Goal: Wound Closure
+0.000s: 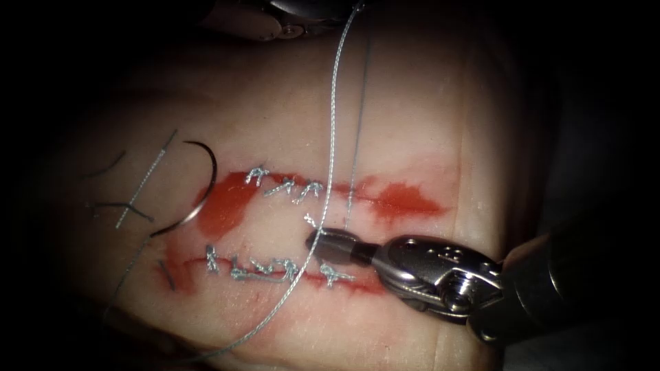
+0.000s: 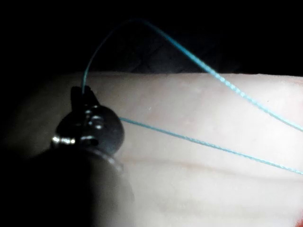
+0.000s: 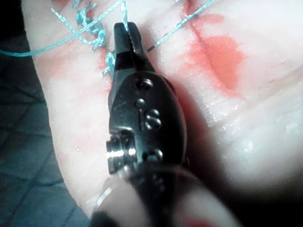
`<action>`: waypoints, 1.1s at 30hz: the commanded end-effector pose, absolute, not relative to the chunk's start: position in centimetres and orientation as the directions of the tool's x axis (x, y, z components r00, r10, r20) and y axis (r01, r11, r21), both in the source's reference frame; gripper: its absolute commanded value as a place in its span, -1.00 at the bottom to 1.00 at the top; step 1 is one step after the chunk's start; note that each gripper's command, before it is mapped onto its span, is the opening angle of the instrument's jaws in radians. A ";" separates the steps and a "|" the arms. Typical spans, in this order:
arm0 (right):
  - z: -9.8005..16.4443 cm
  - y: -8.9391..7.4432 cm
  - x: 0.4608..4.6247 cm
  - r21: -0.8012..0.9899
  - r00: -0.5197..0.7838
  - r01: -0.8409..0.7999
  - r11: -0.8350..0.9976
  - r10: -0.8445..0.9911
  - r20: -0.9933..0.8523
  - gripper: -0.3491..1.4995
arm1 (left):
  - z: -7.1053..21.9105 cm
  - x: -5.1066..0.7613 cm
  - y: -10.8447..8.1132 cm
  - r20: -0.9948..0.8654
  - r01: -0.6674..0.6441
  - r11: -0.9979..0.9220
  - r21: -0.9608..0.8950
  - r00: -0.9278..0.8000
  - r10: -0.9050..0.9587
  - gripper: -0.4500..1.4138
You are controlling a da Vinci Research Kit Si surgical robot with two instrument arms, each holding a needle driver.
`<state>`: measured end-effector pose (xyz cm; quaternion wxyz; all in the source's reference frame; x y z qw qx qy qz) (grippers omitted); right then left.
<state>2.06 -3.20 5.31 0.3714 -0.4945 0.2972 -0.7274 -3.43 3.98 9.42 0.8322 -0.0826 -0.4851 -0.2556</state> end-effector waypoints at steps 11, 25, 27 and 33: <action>5.4 -3.4 2.19 -0.829 -0.299 0.214 -0.516 -0.843 0.448 -1.00 | 9.5 -3.55 4.1 0.847 0.522 0.845 0.116 0.393 -0.359 -1.00; 5.4 -3.5 2.25 -0.850 -0.356 0.174 -0.497 -0.837 0.416 -1.00 | 9.5 -3.50 4.2 0.842 0.537 0.832 0.140 0.378 -0.385 -1.00; 5.4 -3.5 2.25 -0.852 -0.355 0.175 -0.493 -0.839 0.412 -1.00 | 9.6 -3.51 4.2 0.841 0.541 0.829 0.145 0.375 -0.391 -1.00; 5.3 -3.4 2.22 -0.846 -0.321 0.209 -0.491 -0.851 0.415 -1.00 | 9.5 -3.49 4.2 0.839 0.537 0.824 0.182 0.353 -0.415 -1.00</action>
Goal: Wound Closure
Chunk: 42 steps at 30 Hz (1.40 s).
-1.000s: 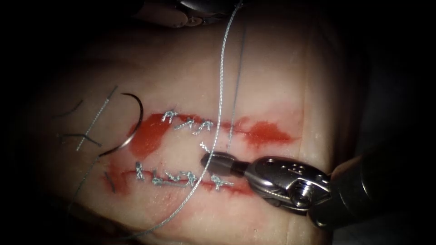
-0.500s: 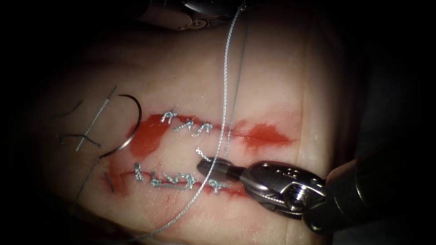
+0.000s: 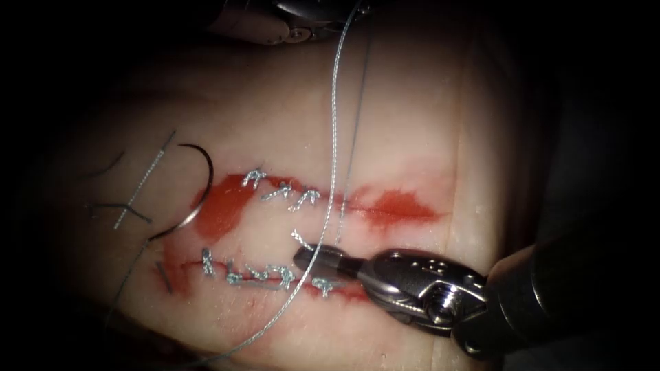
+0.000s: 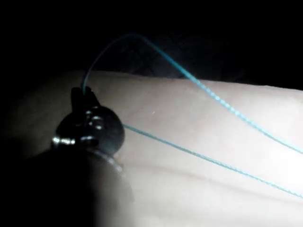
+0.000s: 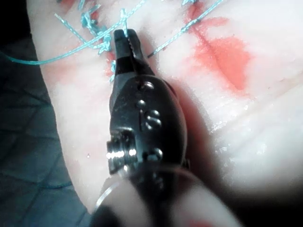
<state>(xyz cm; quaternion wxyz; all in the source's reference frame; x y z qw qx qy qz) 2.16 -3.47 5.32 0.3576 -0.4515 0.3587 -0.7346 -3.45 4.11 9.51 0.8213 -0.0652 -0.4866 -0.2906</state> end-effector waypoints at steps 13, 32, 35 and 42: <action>5.2 -2.7 1.76 -0.807 -0.134 0.206 -0.554 -0.833 0.537 0.77 | 8.6 -3.07 3.5 0.780 0.441 0.719 0.537 0.066 -0.623 -1.00; 5.0 -2.4 1.64 -0.883 0.096 0.013 -0.468 -0.879 0.467 0.68 | 7.7 -2.73 3.3 0.706 0.312 0.672 0.671 0.005 -0.708 -1.00; 5.0 -2.2 1.67 -0.889 0.102 0.025 -0.457 -0.884 0.457 0.60 | 7.7 -2.64 3.3 0.691 0.306 0.684 0.662 0.102 -0.715 -1.00; 5.0 -1.9 1.79 -0.898 0.160 0.152 -0.414 -0.886 0.435 0.40 | 7.7 -2.54 3.3 0.701 0.289 0.699 0.654 0.116 -0.703 -1.00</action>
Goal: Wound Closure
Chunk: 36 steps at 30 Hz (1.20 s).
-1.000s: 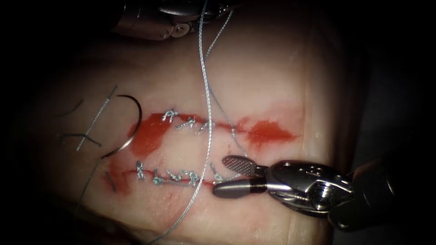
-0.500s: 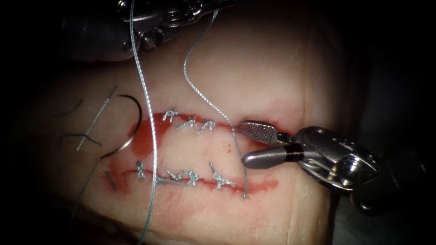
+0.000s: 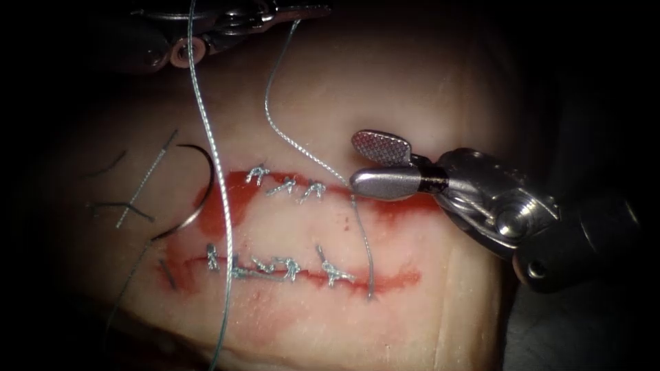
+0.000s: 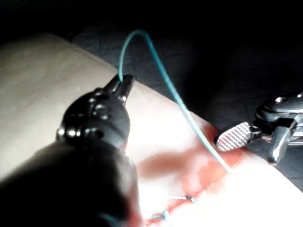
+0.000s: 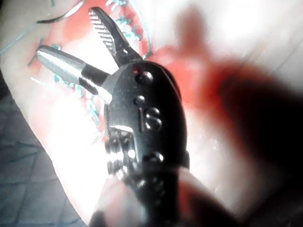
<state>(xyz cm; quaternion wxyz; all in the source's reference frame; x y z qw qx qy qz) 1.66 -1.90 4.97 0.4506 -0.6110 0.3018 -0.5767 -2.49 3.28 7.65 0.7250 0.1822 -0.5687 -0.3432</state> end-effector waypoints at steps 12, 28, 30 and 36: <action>5.2 -1.7 2.32 -0.910 0.141 0.207 -0.359 -0.910 0.391 0.06 | 7.6 -2.75 3.4 0.731 0.283 0.695 0.661 -0.034 -0.682 -1.00; 6.2 -1.6 2.64 -0.935 0.267 0.300 -0.191 -0.924 0.274 -0.72 | 7.1 -2.86 3.1 0.680 0.283 0.629 0.724 -0.137 -0.720 -1.00; 6.3 -1.6 2.62 -0.948 0.315 0.273 -0.165 -0.916 0.250 -0.36 | 7.0 -2.84 3.1 0.672 0.280 0.622 0.732 -0.141 -0.727 -1.00; 6.4 -1.5 2.59 -0.968 0.440 0.234 -0.092 -0.878 0.190 -0.27 | 7.1 -2.64 2.6 0.605 0.282 0.549 0.787 -0.179 -0.776 -1.00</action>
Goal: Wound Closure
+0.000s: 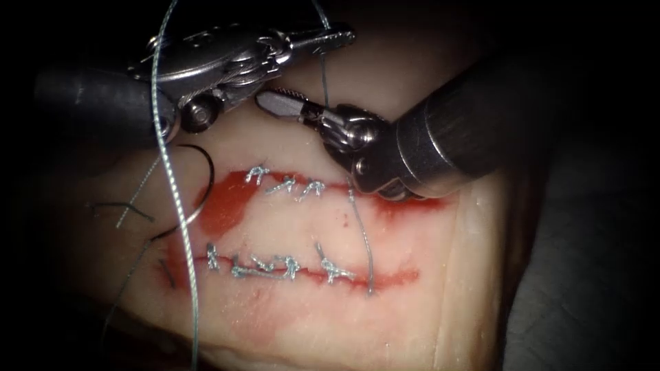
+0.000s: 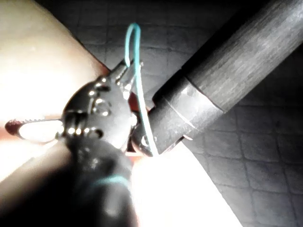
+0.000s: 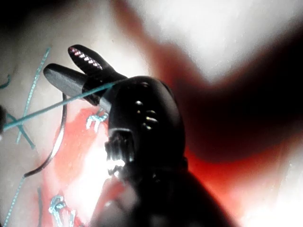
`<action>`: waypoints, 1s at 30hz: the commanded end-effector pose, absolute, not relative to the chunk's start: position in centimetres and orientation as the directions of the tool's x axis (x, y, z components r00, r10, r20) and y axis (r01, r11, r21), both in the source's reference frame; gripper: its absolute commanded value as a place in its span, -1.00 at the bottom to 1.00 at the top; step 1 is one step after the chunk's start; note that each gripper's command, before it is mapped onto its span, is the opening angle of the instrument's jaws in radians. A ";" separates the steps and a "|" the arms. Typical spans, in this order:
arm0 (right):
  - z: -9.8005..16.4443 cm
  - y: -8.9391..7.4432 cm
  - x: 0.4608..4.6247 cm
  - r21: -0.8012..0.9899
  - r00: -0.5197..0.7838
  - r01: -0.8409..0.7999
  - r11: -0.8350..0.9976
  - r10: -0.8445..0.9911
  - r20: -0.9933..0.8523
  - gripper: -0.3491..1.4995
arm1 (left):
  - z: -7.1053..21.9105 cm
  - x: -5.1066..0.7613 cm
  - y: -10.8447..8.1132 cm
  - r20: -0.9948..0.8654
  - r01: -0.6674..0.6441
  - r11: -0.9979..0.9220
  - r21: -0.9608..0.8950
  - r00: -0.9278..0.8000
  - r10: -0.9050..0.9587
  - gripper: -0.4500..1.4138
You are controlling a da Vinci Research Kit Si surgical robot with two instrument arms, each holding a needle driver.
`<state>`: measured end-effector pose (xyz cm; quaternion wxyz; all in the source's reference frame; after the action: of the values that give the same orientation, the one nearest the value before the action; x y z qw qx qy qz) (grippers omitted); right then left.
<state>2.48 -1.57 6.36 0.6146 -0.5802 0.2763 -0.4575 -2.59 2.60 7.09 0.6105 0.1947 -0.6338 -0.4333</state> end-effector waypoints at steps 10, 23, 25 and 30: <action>6.4 -1.6 2.39 -0.990 0.481 0.022 -0.136 -0.867 0.130 -0.14 | 7.6 -2.40 2.2 0.577 0.336 0.506 0.795 -0.157 -0.802 -1.00; 6.1 -1.8 2.19 -0.994 0.483 -0.069 -0.090 -0.874 0.046 -0.18 | 8.0 -2.37 2.1 0.522 0.402 0.435 0.805 -0.134 -0.842 -1.00; 6.1 -1.7 2.17 -0.994 0.488 -0.068 -0.082 -0.872 0.039 -0.16 | 8.0 -2.38 2.0 0.509 0.402 0.423 0.812 -0.134 -0.850 -1.00; 6.0 -1.8 2.12 -0.995 0.486 -0.069 -0.076 -0.874 0.033 -0.16 | 8.1 -2.39 2.0 0.490 0.398 0.403 0.824 -0.144 -0.860 -1.00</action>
<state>2.03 -1.76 5.99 0.5739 -0.6426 0.3657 -0.3520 -2.34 1.95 8.01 0.6202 0.2075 -0.5603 -0.5083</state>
